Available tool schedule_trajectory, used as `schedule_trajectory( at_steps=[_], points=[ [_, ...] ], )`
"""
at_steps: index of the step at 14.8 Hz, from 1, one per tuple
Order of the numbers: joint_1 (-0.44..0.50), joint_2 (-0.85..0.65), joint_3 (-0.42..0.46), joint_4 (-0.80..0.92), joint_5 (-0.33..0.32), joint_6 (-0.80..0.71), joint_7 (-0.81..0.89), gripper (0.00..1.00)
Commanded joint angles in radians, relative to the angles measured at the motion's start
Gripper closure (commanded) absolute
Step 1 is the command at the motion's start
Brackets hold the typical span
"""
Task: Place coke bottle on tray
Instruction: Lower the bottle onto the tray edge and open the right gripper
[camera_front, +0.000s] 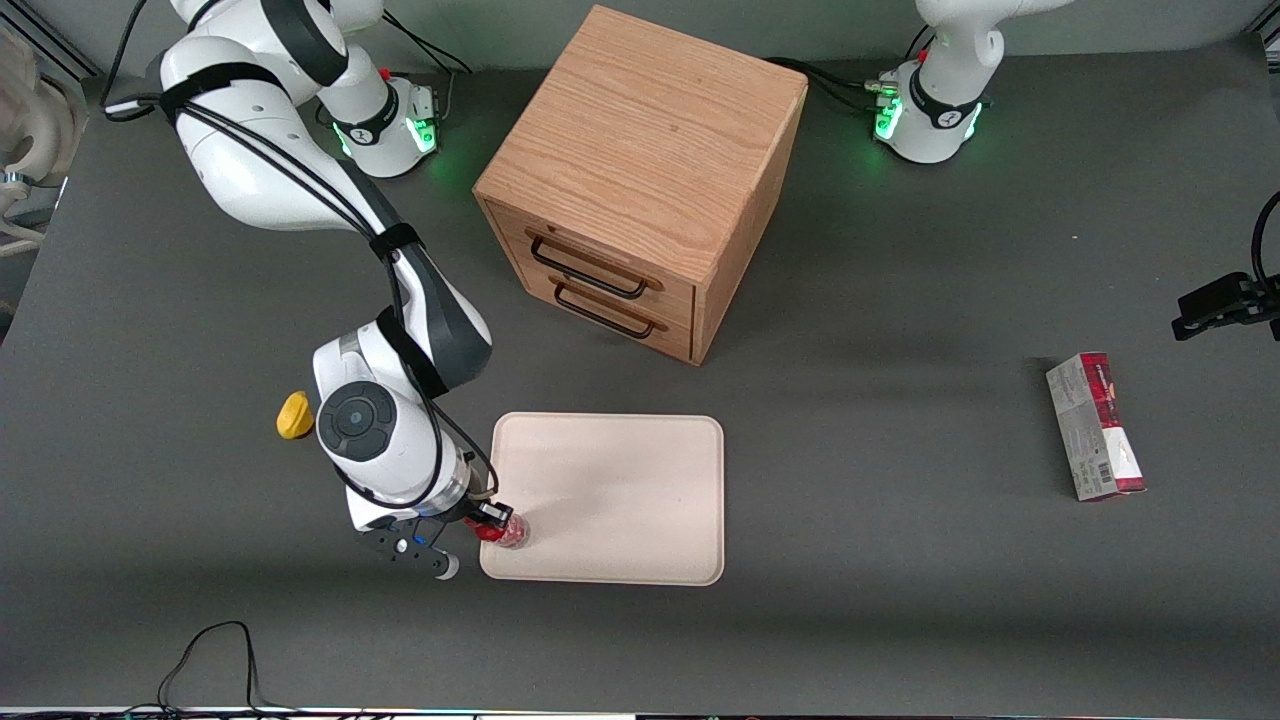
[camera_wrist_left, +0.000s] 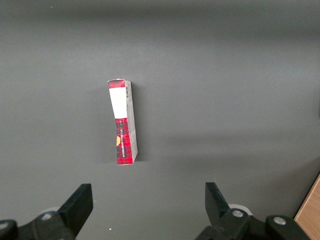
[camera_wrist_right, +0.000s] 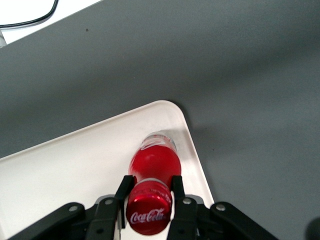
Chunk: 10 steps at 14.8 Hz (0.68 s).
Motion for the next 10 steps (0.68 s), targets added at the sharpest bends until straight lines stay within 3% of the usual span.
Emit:
schedule_trajectory(
  at_steps=[1,2,3,7,10],
  points=[
    [0.014,0.023,0.0,0.042,-0.062,-0.003,0.028,0.33],
    [0.019,0.024,0.0,0.042,-0.063,0.006,0.029,0.13],
    [0.022,0.024,0.0,0.04,-0.064,0.019,0.032,0.0],
    [0.019,0.006,-0.006,0.042,-0.055,0.052,0.034,0.0],
    [0.017,-0.066,-0.028,-0.002,-0.053,-0.024,-0.01,0.0]
  ],
)
